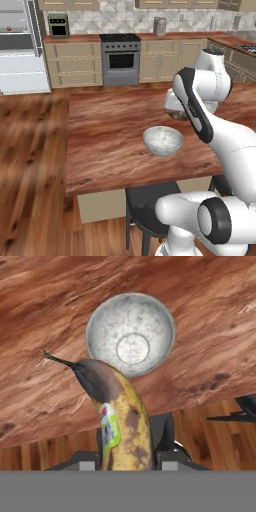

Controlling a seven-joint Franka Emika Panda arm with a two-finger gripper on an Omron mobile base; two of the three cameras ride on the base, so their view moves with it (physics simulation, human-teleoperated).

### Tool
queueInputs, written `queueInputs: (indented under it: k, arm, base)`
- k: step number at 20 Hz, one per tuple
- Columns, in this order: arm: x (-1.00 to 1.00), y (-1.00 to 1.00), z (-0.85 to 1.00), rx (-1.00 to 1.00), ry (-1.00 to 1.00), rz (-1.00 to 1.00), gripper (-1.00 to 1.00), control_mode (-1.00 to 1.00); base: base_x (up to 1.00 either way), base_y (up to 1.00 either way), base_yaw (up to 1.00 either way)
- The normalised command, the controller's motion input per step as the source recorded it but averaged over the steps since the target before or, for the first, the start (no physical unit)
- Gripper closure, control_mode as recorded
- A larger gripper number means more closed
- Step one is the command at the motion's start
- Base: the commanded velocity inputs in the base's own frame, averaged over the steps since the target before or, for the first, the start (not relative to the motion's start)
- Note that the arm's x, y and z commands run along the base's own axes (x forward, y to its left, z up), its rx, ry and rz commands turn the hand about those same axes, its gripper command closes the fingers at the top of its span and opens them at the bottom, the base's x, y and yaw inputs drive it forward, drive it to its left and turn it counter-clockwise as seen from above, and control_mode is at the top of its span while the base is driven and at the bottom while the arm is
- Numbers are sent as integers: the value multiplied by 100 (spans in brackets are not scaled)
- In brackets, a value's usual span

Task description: Retrieve the banana and peach from the fridge and place them into the bowl on the dining table.

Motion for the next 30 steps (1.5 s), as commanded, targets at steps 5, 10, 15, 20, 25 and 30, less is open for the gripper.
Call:
queueInputs:
  k: [5,10,15,20,25,30]
  arm:
    - [17,0,-34,0,7,0,100,-100]
    - [15,0,-39,0,0,0,100,-100]
    - [11,0,-43,0,0,0,100,-100]
    - [37,0,-48,0,-1,0,100,-100]
    - [68,-6,-28,1,0,0,100,-100]
    - [63,-5,-24,1,0,0,100,-100]
  base:
    - [0,0,0]
    - [0,0,0]
    - [0,0,0]
    - [0,0,0]
    - [0,0,0]
    - [0,0,0]
